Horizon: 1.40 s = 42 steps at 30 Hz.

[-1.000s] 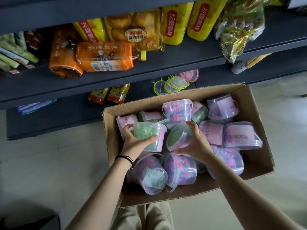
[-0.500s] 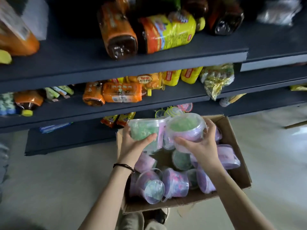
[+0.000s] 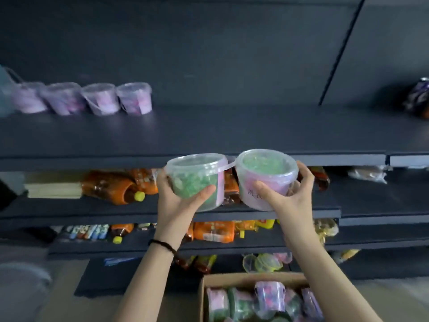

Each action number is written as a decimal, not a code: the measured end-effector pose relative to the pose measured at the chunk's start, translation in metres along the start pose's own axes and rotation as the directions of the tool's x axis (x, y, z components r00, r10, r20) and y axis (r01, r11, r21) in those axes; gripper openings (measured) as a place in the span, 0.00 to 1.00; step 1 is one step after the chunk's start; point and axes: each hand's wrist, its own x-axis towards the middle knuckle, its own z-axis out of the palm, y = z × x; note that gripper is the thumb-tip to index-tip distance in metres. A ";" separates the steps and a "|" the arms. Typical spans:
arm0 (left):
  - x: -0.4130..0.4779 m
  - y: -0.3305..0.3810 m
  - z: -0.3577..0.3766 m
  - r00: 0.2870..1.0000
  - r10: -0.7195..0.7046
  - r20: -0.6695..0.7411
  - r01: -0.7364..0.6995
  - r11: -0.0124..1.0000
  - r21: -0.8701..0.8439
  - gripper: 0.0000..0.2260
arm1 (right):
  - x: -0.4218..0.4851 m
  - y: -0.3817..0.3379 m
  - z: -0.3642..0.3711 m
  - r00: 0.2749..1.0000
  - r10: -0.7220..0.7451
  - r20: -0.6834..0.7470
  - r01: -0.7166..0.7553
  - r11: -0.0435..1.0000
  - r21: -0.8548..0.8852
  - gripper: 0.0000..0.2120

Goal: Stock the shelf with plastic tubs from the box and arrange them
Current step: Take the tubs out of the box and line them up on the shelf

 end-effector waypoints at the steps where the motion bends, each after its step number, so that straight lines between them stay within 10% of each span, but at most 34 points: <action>1: 0.009 0.010 -0.008 1.000 0.019 -0.021 -0.019 1.000 0.004 0.36 | 0.006 -0.008 0.014 1.000 -0.014 0.013 0.014 1.000 -0.004 0.46; 18: 0.276 -0.015 -0.096 0.999 0.053 0.008 -0.053 0.968 0.245 0.46 | 0.154 0.017 0.217 0.995 -0.012 -0.098 -0.003 0.989 -0.151 0.45; 42: 0.390 -0.050 -0.033 0.991 0.029 -0.130 0.021 0.929 0.368 0.40 | 0.294 0.053 0.245 0.996 0.027 -0.081 -0.046 0.968 -0.248 0.47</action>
